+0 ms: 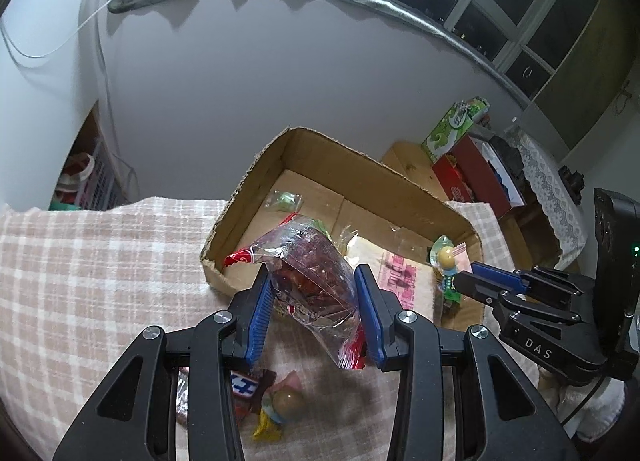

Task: Organize snacks
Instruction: 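Carry the fruit bag and pink candy into the box and open both tools, then withdraw both tools from the box back toward the remaining snacks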

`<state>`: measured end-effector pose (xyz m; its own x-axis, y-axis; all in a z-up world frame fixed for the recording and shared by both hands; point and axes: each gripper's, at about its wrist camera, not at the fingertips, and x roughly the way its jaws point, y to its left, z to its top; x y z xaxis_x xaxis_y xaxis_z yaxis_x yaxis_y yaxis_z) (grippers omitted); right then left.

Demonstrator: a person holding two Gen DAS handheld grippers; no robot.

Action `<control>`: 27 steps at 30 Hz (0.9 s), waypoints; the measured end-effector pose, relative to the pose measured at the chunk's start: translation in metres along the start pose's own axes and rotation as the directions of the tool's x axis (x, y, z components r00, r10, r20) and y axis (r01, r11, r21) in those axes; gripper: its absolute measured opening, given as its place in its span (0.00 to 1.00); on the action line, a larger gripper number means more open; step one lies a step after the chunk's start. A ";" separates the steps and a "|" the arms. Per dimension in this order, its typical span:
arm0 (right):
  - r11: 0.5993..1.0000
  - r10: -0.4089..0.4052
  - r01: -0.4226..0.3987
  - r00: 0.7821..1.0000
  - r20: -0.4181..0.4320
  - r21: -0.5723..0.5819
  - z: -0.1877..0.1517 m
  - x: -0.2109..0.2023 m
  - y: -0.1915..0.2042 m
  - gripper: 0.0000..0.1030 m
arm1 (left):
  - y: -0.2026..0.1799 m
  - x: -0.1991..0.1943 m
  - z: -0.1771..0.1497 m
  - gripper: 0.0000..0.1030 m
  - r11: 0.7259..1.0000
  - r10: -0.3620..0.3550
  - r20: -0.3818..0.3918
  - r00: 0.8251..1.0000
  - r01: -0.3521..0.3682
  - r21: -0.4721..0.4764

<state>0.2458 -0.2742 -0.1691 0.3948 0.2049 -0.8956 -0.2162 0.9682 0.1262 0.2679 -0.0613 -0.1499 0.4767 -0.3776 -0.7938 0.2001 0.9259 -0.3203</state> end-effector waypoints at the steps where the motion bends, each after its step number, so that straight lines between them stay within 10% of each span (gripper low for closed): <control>1: 1.000 -0.003 0.003 1.000 -0.005 0.004 0.001 0.003 -0.002 0.20 | -0.001 0.002 0.001 0.37 1.000 0.002 -0.004 1.000 -0.002 0.001; 10: 1.000 -0.014 0.014 1.000 -0.027 0.013 -0.001 0.012 -0.011 0.23 | -0.008 0.017 0.011 0.41 1.000 0.016 -0.043 0.999 -0.016 0.004; 14: 1.000 -0.022 0.022 1.000 -0.002 0.011 -0.001 0.006 -0.011 0.64 | -0.008 0.018 0.010 0.51 0.999 0.042 -0.050 0.998 -0.042 0.005; 27: 1.000 -0.009 0.009 0.999 0.032 -0.005 -0.006 -0.005 -0.004 0.75 | 0.001 0.001 0.007 0.51 0.999 0.041 -0.022 0.999 -0.041 -0.014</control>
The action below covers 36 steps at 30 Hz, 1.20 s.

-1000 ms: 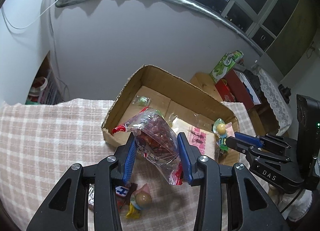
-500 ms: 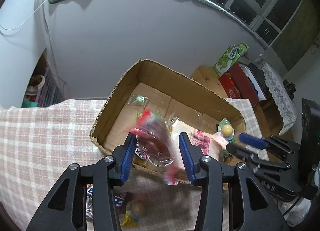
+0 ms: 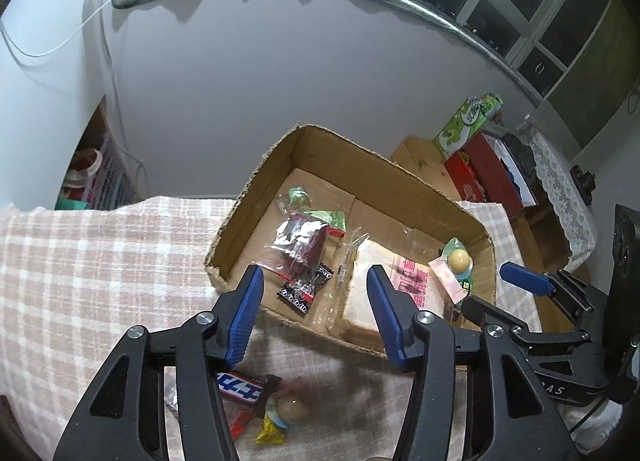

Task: Organize snacks
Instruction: 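Withdraw both tools from the box back toward the remaining snacks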

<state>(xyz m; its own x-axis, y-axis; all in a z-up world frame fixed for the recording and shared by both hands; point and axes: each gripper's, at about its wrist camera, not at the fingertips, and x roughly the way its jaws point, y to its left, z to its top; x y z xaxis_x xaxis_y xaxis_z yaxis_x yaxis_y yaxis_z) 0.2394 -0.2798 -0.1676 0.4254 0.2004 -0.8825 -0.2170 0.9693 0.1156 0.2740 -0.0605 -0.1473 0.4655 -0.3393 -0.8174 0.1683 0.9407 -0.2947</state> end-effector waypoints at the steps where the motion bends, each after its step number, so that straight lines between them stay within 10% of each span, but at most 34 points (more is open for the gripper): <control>1: 1.000 0.004 -0.004 1.000 0.007 0.002 -0.001 -0.002 0.000 0.75 | 0.001 -0.002 0.000 0.51 1.000 0.000 0.003 1.000 0.000 -0.003; 15: 0.998 0.068 -0.068 0.994 0.091 -0.004 -0.012 -0.027 0.012 0.75 | 0.049 -0.057 -0.021 0.51 0.995 0.035 0.074 0.997 -0.028 -0.098; 36: 0.982 0.166 -0.166 0.986 -0.009 -0.089 -0.041 -0.029 0.073 0.75 | 0.100 -0.070 -0.101 0.51 0.960 0.055 0.007 0.998 -0.051 -0.275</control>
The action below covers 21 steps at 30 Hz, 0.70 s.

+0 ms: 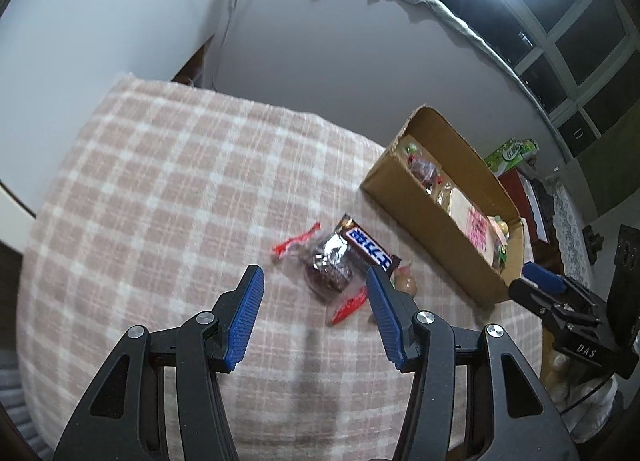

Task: Organize snacks
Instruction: 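Withdraw both tools from the box back toward the remaining snacks, then grasp the second fruit bag with the left tool while the right tool grasps the brown egg candy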

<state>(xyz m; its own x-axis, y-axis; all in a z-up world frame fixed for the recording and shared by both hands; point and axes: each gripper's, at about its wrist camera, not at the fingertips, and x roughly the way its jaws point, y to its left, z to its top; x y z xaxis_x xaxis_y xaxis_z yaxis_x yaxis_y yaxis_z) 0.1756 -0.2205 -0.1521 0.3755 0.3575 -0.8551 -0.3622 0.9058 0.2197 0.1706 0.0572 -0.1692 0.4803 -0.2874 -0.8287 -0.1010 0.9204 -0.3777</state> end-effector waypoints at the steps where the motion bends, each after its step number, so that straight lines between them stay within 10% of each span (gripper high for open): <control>1: 1.000 0.005 -0.005 1.000 -0.007 0.002 -0.001 0.003 0.002 0.75 | 0.000 0.001 -0.002 0.51 1.000 -0.005 -0.004 1.000 0.005 -0.008; 21: 1.000 0.021 -0.020 0.992 -0.124 0.013 -0.005 0.078 0.039 0.62 | -0.016 0.047 -0.004 0.51 1.000 -0.015 -0.072 0.997 0.014 -0.013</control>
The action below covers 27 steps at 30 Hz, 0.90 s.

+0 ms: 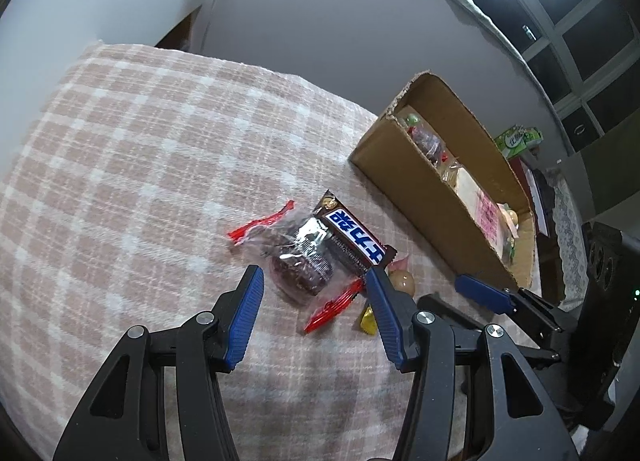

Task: Organize snacks
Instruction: 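Grasp the second fruit bag with the left tool while the right tool grasps the brown egg candy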

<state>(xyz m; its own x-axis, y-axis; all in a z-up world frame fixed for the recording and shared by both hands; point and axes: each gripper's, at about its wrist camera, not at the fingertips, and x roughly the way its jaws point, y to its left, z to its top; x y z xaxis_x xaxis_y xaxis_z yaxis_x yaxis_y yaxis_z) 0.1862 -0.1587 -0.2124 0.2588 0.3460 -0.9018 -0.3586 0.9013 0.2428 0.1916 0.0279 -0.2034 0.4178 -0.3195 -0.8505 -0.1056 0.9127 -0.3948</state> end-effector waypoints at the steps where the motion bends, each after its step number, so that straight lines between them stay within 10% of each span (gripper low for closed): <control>1: 1.000 -0.003 0.003 1.000 -0.002 -0.003 0.001 0.002 0.001 0.62 | -0.002 0.002 0.001 0.51 1.000 0.002 -0.003 1.000 -0.002 0.006; 17: 1.000 0.000 -0.001 0.999 -0.037 -0.013 0.009 0.031 0.009 0.56 | 0.000 0.025 0.005 0.38 0.996 0.070 -0.014 0.997 -0.069 0.061; 20: 1.000 0.008 -0.009 0.998 -0.056 -0.010 0.009 0.039 0.010 0.36 | 0.004 0.022 0.004 0.36 0.995 0.073 -0.004 0.997 -0.072 0.065; 27: 1.000 0.023 -0.023 0.998 -0.056 0.009 0.004 0.039 0.000 0.32 | 0.019 0.015 -0.001 0.34 0.996 0.069 0.007 0.998 -0.069 0.063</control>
<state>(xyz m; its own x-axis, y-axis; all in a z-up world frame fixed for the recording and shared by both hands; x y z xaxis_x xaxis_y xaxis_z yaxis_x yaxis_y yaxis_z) 0.1999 -0.1437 -0.2460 0.1999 0.3516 -0.9146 -0.3561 0.8956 0.2665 0.1952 0.0408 -0.2238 0.4161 -0.2542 -0.8731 -0.0771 0.9468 -0.3125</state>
